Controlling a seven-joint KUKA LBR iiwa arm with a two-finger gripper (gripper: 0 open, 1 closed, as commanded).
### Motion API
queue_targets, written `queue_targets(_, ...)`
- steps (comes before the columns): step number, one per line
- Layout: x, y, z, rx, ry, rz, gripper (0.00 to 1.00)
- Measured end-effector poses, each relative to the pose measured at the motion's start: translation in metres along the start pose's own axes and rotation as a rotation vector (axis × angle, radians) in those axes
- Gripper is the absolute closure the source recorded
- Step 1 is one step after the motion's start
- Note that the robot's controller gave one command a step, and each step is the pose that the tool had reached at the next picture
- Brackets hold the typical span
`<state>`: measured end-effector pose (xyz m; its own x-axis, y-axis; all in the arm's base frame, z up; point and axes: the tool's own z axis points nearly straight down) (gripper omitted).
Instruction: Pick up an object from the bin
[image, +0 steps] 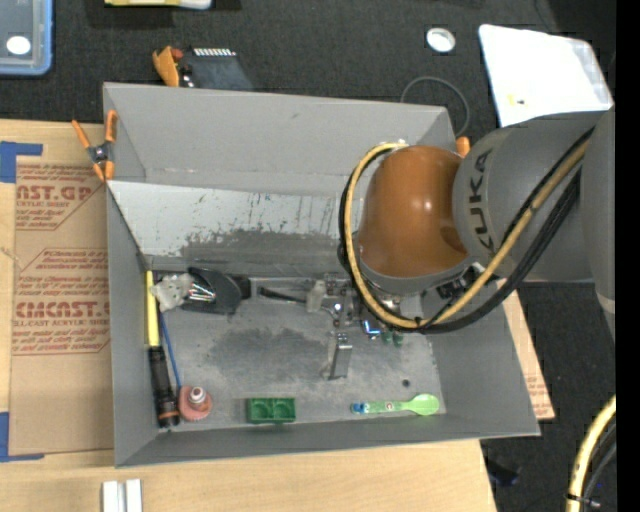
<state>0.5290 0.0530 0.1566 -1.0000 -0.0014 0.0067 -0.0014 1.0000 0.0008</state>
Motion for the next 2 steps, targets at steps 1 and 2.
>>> queue_targets(1, -0.002, 0.000, -0.005, 0.000, -0.007, 0.001, 0.00)
queue_targets(2, -0.027, 0.002, 0.048, -0.002, -0.009, 0.144, 0.00)
